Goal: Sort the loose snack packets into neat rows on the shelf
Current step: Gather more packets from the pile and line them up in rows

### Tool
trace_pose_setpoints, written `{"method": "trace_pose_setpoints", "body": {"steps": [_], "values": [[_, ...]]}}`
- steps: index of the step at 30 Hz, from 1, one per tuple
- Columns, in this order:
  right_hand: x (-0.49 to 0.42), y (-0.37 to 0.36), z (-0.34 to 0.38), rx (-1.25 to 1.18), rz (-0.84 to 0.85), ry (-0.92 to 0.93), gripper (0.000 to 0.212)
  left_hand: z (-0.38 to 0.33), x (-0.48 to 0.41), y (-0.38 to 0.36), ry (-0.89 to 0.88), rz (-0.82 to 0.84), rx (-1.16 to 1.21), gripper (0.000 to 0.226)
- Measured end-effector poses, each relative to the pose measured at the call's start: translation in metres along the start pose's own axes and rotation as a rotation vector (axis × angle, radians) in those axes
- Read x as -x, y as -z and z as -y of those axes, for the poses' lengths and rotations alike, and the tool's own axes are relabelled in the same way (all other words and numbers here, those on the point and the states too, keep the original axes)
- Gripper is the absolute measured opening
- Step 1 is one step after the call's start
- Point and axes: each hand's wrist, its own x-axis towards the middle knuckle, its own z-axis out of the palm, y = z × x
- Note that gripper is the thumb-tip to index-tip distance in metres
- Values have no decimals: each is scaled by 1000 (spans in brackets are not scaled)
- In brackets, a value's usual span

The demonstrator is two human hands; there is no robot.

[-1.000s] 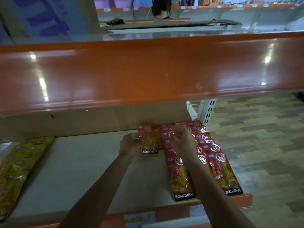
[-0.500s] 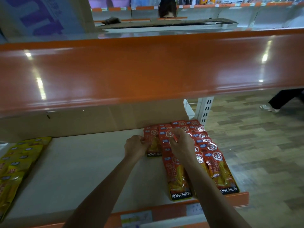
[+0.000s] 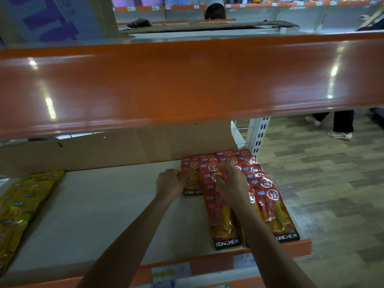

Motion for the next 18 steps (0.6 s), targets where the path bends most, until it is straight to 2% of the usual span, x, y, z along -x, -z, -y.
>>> {"method": "trace_pose_setpoints", "body": {"steps": [4,9,18], "values": [[-1,-7,10,41,31,26,31,5,8,9,2,-27,-25,44],[10,-39,39,103,100,142,30,26,28,33,-85,-104,-81,38],[73,-143,120,142,293,360,36,126,80,120,-136,-344,-250,41]]}}
